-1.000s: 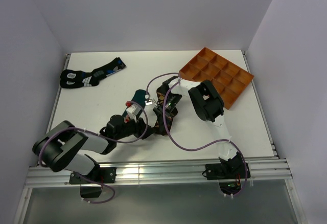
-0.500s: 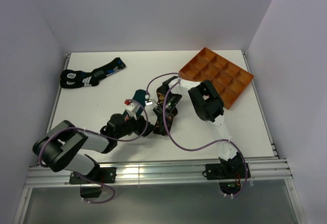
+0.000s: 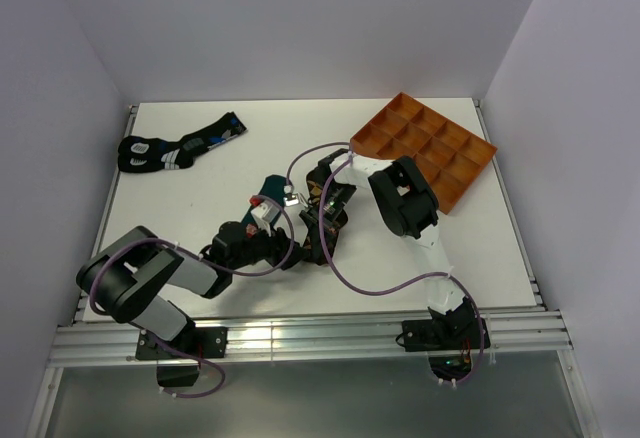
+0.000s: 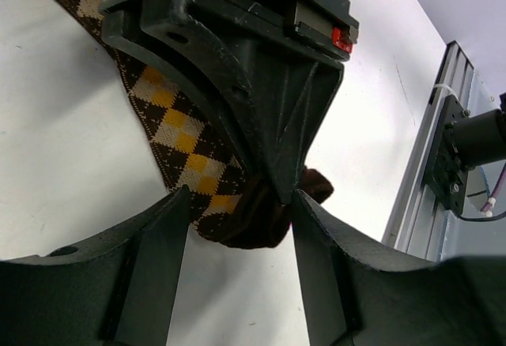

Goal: Roll the socks
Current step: Roll the sock at the center of the board.

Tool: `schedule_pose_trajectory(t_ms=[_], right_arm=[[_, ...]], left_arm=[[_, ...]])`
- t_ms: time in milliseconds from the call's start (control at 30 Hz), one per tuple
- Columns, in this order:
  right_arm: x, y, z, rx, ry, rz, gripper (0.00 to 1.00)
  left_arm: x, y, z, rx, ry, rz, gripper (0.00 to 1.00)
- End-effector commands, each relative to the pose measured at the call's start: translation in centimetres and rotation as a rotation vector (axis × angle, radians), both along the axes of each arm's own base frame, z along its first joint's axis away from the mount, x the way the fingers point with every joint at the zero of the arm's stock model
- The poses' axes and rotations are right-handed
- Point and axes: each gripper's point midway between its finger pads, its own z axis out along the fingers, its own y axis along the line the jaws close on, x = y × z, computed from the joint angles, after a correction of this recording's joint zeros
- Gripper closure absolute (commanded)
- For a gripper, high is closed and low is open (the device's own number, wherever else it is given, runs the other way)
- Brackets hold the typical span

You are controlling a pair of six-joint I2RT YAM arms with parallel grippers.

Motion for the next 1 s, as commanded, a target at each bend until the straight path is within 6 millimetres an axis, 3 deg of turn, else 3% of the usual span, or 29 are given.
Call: schedule_pose_trajectory(t_ms=[0,533,967], right_arm=[[0.0,-0.2,1.3,-0.012,0.031,-0.016,0.87],[0.0,-0.3,1.2,-0.013,0.032,-0.017,0.87],[0.2,-0.3,1.1,-0.015,0.016,-0.021,0.87]], left_arm=[[0.2,-1.0,1.6,-0.048,-0.052,-0.049,0.41],[0.3,-1.1,0.8,-0.038,-0.031,-0.046,0.47],[0.4,-1.9,0.5,-0.029,-0.012,-0.062,0.77]])
